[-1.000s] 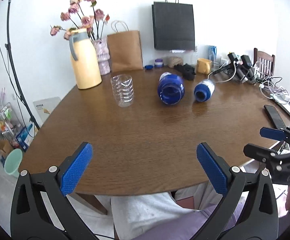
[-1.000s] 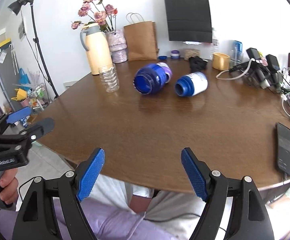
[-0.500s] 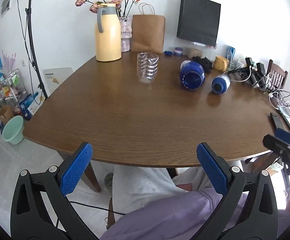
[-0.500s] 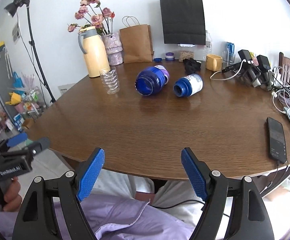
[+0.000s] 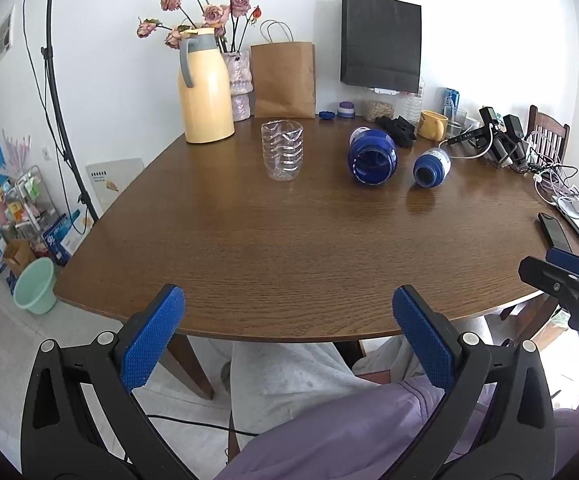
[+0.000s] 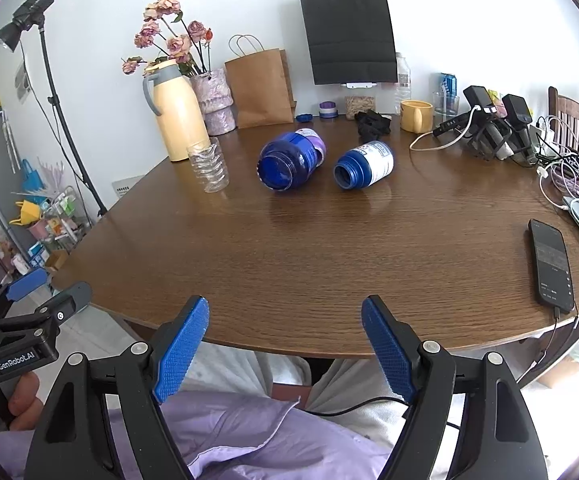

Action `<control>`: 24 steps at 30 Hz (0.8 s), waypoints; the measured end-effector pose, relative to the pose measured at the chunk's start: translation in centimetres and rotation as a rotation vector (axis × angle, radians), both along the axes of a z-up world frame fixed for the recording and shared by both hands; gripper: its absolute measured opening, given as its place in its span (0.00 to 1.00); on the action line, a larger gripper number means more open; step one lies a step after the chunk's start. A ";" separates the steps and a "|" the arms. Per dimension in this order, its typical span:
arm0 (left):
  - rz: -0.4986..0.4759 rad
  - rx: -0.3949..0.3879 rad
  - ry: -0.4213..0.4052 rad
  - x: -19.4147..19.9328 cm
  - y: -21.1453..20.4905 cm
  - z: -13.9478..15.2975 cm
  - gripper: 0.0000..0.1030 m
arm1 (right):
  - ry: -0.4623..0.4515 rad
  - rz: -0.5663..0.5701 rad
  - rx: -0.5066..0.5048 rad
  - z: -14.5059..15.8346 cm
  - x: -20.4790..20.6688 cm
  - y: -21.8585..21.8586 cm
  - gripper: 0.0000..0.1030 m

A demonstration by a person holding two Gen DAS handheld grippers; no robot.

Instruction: Flip cup upright

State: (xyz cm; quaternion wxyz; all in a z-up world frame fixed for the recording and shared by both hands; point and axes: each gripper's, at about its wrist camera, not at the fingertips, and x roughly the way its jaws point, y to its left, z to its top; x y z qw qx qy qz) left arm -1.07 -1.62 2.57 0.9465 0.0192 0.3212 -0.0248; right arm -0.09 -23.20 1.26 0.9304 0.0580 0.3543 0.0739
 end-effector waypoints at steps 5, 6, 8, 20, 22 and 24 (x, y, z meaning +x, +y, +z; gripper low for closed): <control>0.002 0.000 -0.002 -0.1 0.1 0.0 1.00 | 0.002 0.003 -0.003 0.0 0.0 0.1 0.80; 0.002 0.002 -0.002 -0.2 0.0 0.1 1.00 | 0.002 0.003 -0.004 0.0 0.0 0.1 0.80; 0.000 0.003 -0.003 -0.1 0.2 0.1 1.00 | 0.003 0.002 -0.003 0.0 0.0 0.1 0.80; -0.009 0.016 -0.004 -0.1 -0.1 0.3 1.00 | 0.022 -0.009 0.007 -0.3 0.2 -0.3 0.80; -0.007 0.016 -0.004 -0.2 -0.1 0.3 1.00 | 0.023 -0.008 0.005 -0.3 0.2 -0.3 0.80; -0.003 0.018 -0.003 -0.1 -0.2 0.2 1.00 | 0.023 -0.007 0.005 -0.3 0.1 -0.3 0.80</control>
